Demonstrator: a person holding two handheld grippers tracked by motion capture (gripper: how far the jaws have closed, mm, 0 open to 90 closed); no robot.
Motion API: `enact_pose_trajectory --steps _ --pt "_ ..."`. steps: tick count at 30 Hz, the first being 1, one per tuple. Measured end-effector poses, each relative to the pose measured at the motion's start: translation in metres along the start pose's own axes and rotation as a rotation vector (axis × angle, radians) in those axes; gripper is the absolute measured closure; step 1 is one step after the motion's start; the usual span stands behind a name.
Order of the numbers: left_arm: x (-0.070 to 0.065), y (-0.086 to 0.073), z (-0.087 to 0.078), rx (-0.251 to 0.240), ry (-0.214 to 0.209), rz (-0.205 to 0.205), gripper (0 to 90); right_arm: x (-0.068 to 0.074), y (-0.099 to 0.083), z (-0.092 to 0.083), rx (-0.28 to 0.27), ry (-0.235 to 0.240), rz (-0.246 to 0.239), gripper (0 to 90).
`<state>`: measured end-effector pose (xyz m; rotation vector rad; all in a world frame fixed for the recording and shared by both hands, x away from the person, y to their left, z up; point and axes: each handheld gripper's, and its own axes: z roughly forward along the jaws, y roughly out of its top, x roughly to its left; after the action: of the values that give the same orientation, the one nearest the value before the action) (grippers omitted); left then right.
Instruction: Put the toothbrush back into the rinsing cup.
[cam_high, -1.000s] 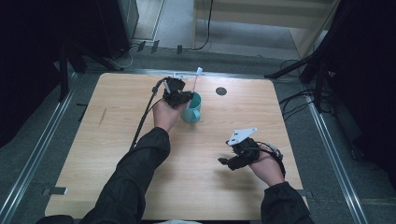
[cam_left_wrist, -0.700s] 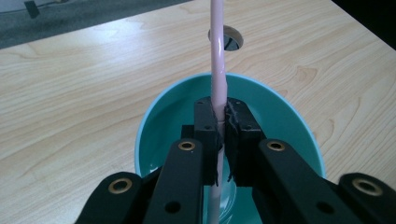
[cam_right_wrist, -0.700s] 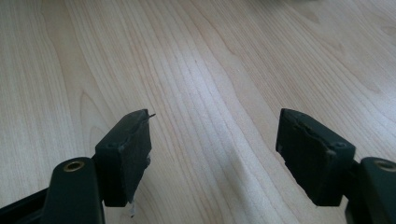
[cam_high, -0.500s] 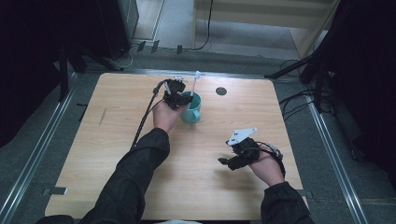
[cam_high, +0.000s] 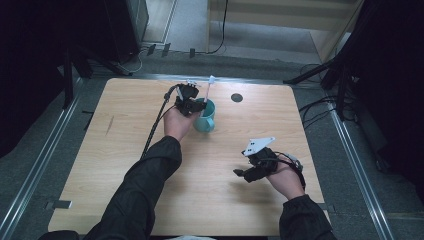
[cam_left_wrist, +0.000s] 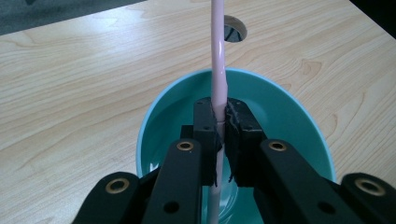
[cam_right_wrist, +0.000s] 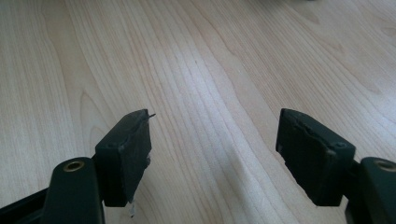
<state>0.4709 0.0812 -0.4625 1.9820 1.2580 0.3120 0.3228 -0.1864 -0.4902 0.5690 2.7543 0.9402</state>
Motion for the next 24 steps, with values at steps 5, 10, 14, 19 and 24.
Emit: enact_pose_trajectory --steps 5,10,14,19,24 --pt "0.001 0.001 0.000 0.009 -0.003 -0.003 82.9 0.000 0.000 0.000 0.000 0.000 0.000 26.4" --pt "0.001 0.002 -0.001 0.016 -0.004 -0.001 82.2 0.000 0.000 0.000 0.000 0.000 -0.003 26.4" --pt "0.001 0.003 -0.003 0.022 -0.007 -0.001 81.4 0.000 0.000 0.000 0.000 0.000 0.001 26.4" --pt "0.000 0.007 -0.008 0.025 -0.020 0.005 76.0 -0.001 0.000 0.000 0.000 0.000 0.000 26.5" --pt "0.000 0.011 -0.018 0.024 -0.027 0.012 71.5 -0.002 -0.001 0.000 0.002 0.001 0.004 26.4"
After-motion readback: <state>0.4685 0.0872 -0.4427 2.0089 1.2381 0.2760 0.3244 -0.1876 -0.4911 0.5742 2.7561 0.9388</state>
